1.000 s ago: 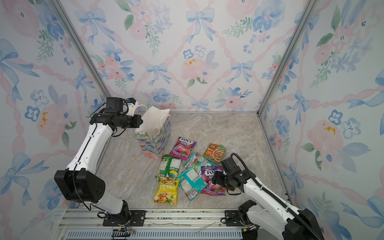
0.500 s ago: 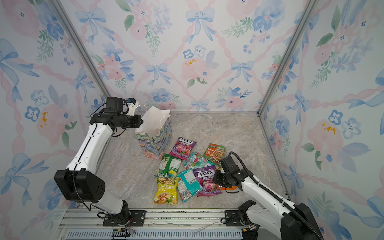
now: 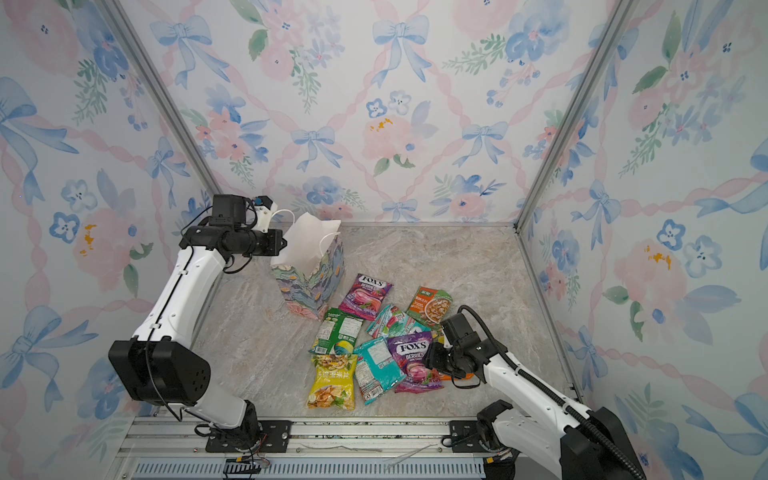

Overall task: Place the snacks into the paper bag
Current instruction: 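Lift the purple packet with the right gripper toward the bag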

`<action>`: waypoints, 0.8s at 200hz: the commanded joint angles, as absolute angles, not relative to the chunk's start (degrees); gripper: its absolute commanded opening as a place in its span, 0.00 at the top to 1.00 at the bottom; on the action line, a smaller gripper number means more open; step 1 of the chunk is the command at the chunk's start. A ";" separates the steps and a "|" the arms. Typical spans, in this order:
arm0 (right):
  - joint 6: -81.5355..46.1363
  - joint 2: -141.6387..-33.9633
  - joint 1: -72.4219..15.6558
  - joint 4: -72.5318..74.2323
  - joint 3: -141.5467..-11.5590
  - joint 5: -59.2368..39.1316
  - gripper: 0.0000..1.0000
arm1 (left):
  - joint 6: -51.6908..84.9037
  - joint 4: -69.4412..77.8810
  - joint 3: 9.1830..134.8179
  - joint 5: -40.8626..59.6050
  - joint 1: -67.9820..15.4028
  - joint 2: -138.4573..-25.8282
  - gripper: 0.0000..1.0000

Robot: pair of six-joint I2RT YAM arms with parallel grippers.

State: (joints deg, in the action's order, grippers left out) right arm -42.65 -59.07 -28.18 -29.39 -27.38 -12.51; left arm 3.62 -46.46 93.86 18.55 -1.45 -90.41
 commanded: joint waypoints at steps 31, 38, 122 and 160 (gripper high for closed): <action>-44.36 -62.80 -29.97 -24.52 -27.18 -13.60 0.68 | 3.35 -46.59 93.62 20.48 -1.20 -89.61 1.00; -44.24 -62.84 -29.97 -25.05 -27.77 -13.67 0.77 | 3.34 -46.58 93.65 20.37 -1.19 -89.70 1.00; -40.45 -57.90 -29.27 -40.87 -49.49 -9.45 1.00 | 3.77 -46.60 94.11 19.31 -1.14 -89.99 1.00; -39.36 -60.83 -29.45 -40.84 -59.60 -9.14 1.00 | 4.05 -46.67 94.36 19.92 -1.10 -90.09 1.00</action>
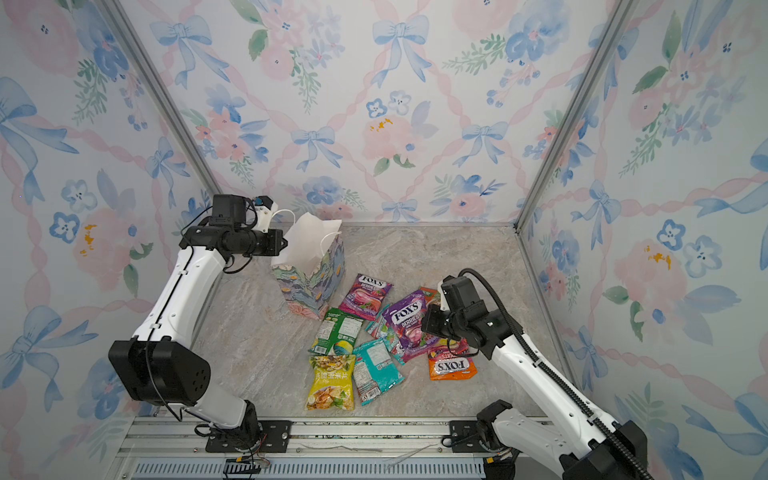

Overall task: Place the snacks into the paper bag
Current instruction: 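Lift the purple packet with the right gripper toward the bag, then hold the purple packet above the bag opening with the right gripper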

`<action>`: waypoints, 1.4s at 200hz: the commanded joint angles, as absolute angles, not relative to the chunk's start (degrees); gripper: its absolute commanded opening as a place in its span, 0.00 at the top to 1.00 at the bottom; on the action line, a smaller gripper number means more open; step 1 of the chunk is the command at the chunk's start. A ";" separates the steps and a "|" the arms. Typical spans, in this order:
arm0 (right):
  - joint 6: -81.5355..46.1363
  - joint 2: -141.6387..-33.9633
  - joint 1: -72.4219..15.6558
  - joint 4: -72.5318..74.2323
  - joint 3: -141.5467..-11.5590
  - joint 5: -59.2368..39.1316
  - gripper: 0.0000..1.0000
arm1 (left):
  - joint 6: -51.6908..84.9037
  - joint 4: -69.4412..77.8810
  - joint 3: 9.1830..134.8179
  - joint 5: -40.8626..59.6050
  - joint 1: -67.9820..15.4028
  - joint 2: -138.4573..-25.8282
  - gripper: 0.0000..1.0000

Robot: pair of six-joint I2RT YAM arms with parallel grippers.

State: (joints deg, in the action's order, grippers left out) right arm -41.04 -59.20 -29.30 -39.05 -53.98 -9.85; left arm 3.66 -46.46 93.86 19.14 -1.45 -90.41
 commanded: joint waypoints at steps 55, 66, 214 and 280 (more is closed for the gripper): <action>-35.32 -72.07 -33.18 -30.73 -77.67 -3.56 1.00 | 4.59 -46.68 94.15 20.35 -1.14 -90.37 1.00; -33.73 -74.81 -34.17 -28.24 -80.84 -3.10 1.00 | 4.40 -46.61 93.91 20.01 -1.14 -89.83 1.00; -22.23 -105.70 -39.56 -23.54 -126.80 4.35 1.00 | 5.01 -46.59 93.51 21.01 -1.14 -88.34 1.00; -23.50 -121.48 -44.61 -29.54 -148.43 3.12 1.00 | 5.43 -46.58 93.59 21.01 -1.14 -88.07 1.00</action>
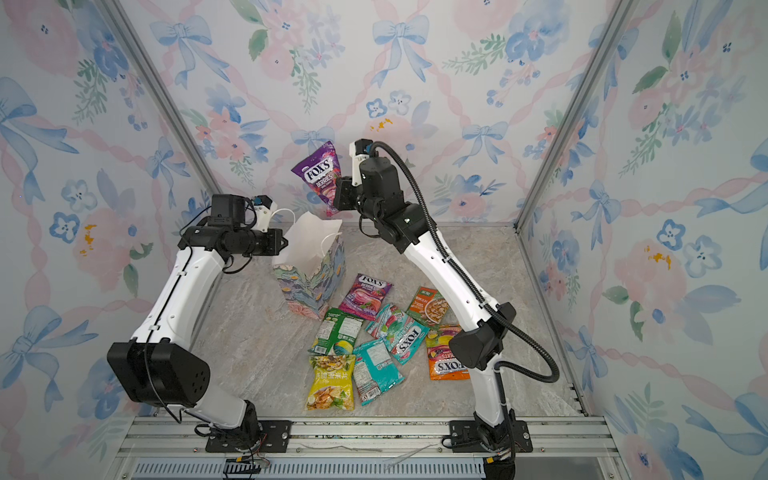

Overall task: Place the snacks into the paper bag
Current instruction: 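Hold the purple packet above the bag opening with the right gripper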

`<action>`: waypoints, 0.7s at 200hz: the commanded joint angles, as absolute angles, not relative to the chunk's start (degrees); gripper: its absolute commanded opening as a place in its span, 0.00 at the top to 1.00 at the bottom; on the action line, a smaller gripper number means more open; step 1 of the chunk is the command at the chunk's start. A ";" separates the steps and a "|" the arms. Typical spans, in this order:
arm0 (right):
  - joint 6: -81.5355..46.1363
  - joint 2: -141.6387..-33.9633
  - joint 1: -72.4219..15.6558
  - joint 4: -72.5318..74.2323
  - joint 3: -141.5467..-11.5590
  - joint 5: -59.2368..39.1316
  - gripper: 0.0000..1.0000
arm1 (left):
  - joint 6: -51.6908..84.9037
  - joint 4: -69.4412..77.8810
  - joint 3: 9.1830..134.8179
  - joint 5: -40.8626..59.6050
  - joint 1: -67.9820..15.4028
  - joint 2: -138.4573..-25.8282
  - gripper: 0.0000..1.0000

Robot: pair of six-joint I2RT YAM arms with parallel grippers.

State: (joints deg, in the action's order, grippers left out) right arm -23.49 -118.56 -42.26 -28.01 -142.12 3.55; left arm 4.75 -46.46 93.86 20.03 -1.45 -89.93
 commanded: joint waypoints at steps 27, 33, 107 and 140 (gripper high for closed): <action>-25.08 -123.20 -46.70 -29.34 -149.30 4.32 1.00 | 5.74 -46.58 93.35 21.17 -1.14 -88.25 1.00; -25.38 -123.14 -47.19 -29.07 -148.73 5.03 1.00 | 5.78 -46.66 93.32 21.16 -1.19 -88.34 1.00; -28.88 -117.10 -49.88 -21.25 -133.31 10.68 1.00 | 6.22 -46.58 93.18 21.09 -1.19 -87.94 1.00; -30.34 -113.81 -50.34 -16.31 -126.47 12.01 1.00 | 6.07 -46.59 92.73 20.49 -1.16 -87.45 1.00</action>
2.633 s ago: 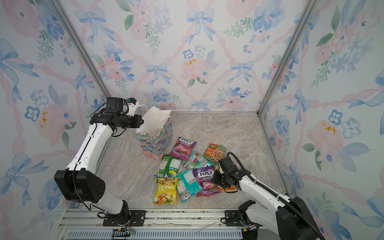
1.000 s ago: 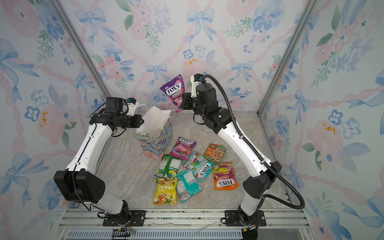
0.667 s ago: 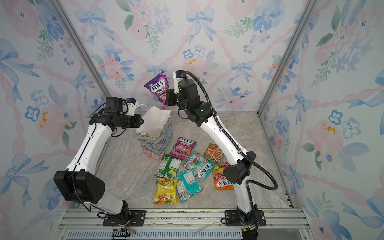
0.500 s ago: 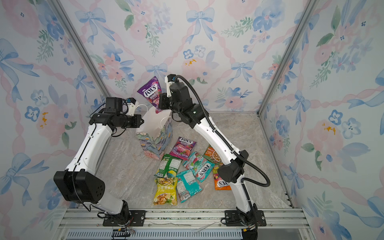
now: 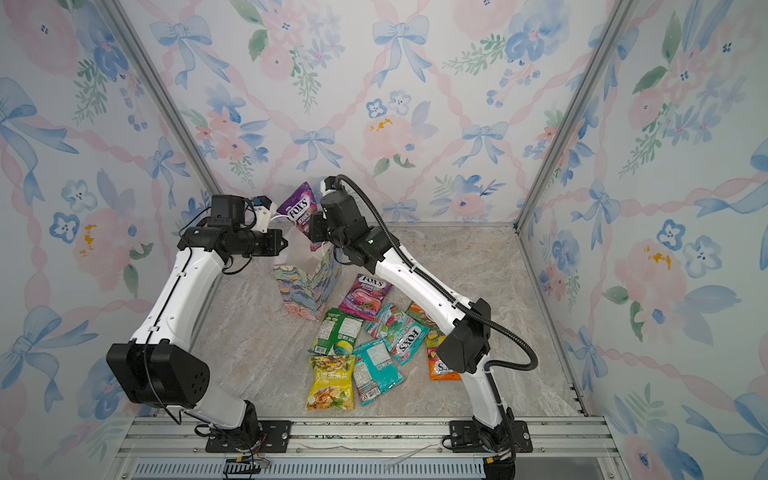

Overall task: Place the snacks into the paper bag
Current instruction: 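Hold the purple packet above the bag opening with the right gripper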

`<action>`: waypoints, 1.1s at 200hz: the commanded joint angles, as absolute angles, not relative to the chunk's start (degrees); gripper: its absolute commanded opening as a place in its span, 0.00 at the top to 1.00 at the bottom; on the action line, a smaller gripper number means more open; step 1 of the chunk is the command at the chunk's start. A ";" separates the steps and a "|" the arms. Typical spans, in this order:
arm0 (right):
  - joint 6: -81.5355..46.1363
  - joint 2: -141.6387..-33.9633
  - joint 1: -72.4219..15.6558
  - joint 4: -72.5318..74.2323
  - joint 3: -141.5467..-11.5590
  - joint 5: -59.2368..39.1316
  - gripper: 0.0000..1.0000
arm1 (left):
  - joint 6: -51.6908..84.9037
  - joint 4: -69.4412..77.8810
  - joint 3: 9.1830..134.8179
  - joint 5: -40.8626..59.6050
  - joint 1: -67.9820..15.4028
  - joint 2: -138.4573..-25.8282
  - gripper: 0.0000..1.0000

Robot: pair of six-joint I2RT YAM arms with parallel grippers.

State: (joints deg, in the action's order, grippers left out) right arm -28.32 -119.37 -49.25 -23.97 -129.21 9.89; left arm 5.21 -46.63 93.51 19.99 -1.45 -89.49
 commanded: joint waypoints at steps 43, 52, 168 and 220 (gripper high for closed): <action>-31.52 -111.14 -50.54 -13.56 -121.30 13.35 1.00 | 6.32 -46.60 92.73 20.41 -1.16 -87.46 1.00; -32.07 -110.67 -50.55 -12.83 -120.24 13.47 1.00 | 6.41 -46.51 92.74 20.39 -1.14 -87.60 1.00; -39.82 -106.06 -51.48 -7.53 -111.38 18.95 1.00 | 10.38 -44.76 91.01 21.16 -1.23 -86.97 1.00; -40.52 -108.80 -52.12 -8.54 -115.92 19.58 1.00 | 12.77 -41.86 88.51 22.50 -1.23 -85.53 1.00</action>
State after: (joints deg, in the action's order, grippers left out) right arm -39.07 -109.08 -51.24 -11.44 -111.77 17.96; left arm 10.66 -44.01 89.82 20.88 -1.45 -87.90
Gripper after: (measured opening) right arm 0.049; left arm 0.048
